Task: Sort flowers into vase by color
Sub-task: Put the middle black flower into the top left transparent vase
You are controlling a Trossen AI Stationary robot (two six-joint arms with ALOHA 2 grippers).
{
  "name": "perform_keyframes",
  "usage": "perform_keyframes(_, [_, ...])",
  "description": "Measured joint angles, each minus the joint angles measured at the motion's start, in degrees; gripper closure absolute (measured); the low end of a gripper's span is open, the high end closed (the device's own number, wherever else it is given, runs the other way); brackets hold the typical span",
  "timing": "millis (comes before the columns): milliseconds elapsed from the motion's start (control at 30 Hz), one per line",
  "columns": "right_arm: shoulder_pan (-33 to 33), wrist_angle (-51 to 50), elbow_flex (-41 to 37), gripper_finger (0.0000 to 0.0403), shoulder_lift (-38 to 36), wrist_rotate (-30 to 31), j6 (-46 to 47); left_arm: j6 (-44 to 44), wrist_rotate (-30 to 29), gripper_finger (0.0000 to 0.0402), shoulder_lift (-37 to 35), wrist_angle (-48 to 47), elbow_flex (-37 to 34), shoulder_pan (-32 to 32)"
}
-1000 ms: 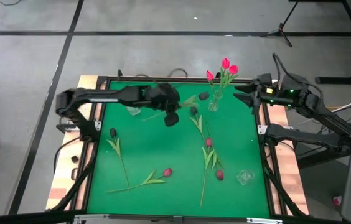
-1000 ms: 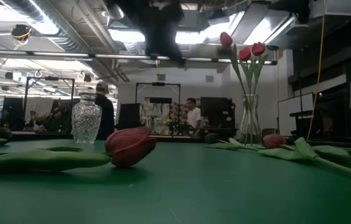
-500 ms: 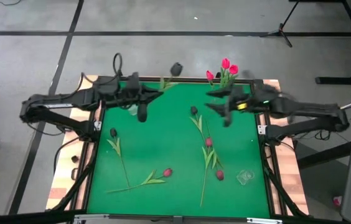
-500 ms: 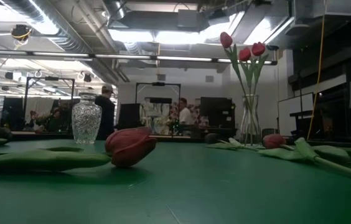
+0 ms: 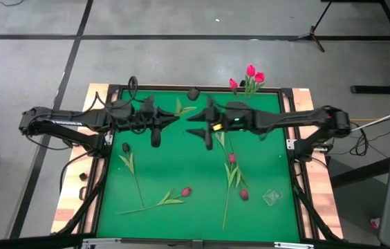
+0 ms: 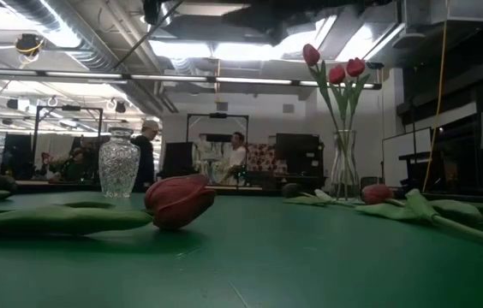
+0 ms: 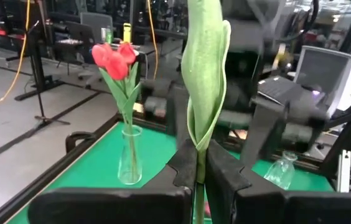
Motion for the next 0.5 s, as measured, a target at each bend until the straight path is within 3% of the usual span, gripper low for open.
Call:
perform_keyframes(267, [0.00, 5.04, 6.61, 0.0194, 8.40, -4.57, 0.13, 0.04, -0.06, 0.0386, 0.02, 1.67, 0.00, -1.13])
perform_keyframes(500, [-0.04, 7.28, 10.07, 0.0194, 10.73, -6.74, 0.15, 0.50, -0.15, 0.0386, 0.02, 2.49, 0.00, -1.20])
